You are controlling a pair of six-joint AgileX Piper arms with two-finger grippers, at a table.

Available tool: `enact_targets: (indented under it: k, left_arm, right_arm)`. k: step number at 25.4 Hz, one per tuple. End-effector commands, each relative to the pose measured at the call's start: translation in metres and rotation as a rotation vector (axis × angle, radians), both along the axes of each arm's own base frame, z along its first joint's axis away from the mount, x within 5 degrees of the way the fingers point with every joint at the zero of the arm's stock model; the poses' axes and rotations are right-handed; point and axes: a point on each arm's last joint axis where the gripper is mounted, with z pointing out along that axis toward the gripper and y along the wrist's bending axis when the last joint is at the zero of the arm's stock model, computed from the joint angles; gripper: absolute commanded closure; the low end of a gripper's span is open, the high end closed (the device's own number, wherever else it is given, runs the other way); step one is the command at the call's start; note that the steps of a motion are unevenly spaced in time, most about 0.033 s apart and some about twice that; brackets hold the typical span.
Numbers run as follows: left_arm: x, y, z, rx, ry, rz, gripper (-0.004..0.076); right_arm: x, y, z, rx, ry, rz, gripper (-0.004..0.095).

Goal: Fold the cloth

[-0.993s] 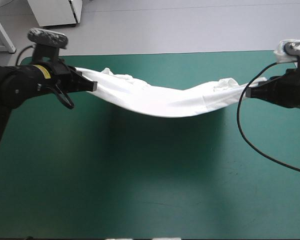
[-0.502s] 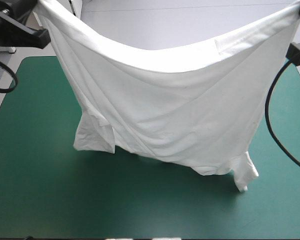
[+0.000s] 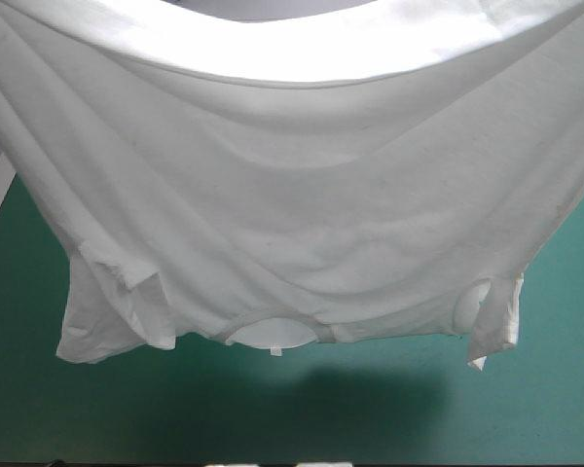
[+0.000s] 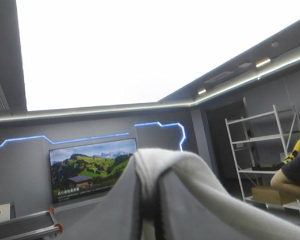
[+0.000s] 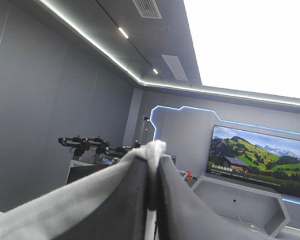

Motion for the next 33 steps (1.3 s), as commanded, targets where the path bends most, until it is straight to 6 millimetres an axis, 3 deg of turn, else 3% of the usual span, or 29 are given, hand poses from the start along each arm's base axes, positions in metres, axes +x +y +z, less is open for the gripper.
enact_targets:
  k: [1, 3, 5, 6, 7, 8, 10, 16, 23, 28, 30, 33]
  left_arm:
    - [-0.002, 0.001, 0.006, -0.043, -0.071, -0.002, 0.0746]
    - [0.026, -0.008, 0.002, -0.015, -0.030, 0.033, 0.0746]
    - [0.066, -0.018, -0.006, 0.029, 0.022, 0.129, 0.0746]
    - [0.097, -0.025, -0.013, 0.028, 0.059, 0.196, 0.0746]
    - [0.111, -0.027, -0.016, 0.025, 0.070, 0.231, 0.0746]
    - [0.141, -0.035, -0.024, 0.010, 0.091, 0.273, 0.0746]
    - [0.178, -0.045, -0.034, 0.009, 0.056, 0.300, 0.0746]
    - [0.214, -0.040, -0.035, -0.184, -0.153, 0.168, 0.0746]
    - [0.231, -0.034, -0.041, -0.192, -0.184, 0.195, 0.0746]
    - [0.258, -0.037, -0.063, -0.119, 0.030, 0.223, 0.0746]
    - [0.277, -0.041, -0.084, -0.063, 0.200, 0.235, 0.0746]
    - [0.306, -0.048, -0.122, 0.028, 0.464, 0.253, 0.0746]
  right_arm:
    - [0.015, -0.001, 0.003, 0.013, -0.016, -0.009, 0.0923]
    - [0.050, -0.001, -0.006, 0.019, 0.102, -0.008, 0.0923]
    - [0.091, 0.000, -0.014, 0.020, 0.190, -0.006, 0.0922]
    - [0.120, 0.000, -0.019, 0.028, 0.219, -0.007, 0.0922]
    - [0.133, 0.000, -0.021, 0.033, 0.228, -0.008, 0.0922]
    - [0.155, 0.000, -0.024, 0.048, 0.225, -0.011, 0.0922]
    - [0.184, -0.002, -0.025, 0.075, 0.173, -0.026, 0.0922]
    - [0.217, -0.009, -0.023, 0.115, -0.002, -0.098, 0.0919]
    - [0.240, -0.009, -0.032, 0.113, 0.030, -0.104, 0.0919]
    - [0.259, -0.006, -0.050, 0.068, 0.177, -0.096, 0.0919]
    - [0.271, -0.004, -0.064, 0.048, 0.300, -0.082, 0.0919]
    - [0.301, -0.001, -0.101, 0.028, 0.584, -0.069, 0.0919]
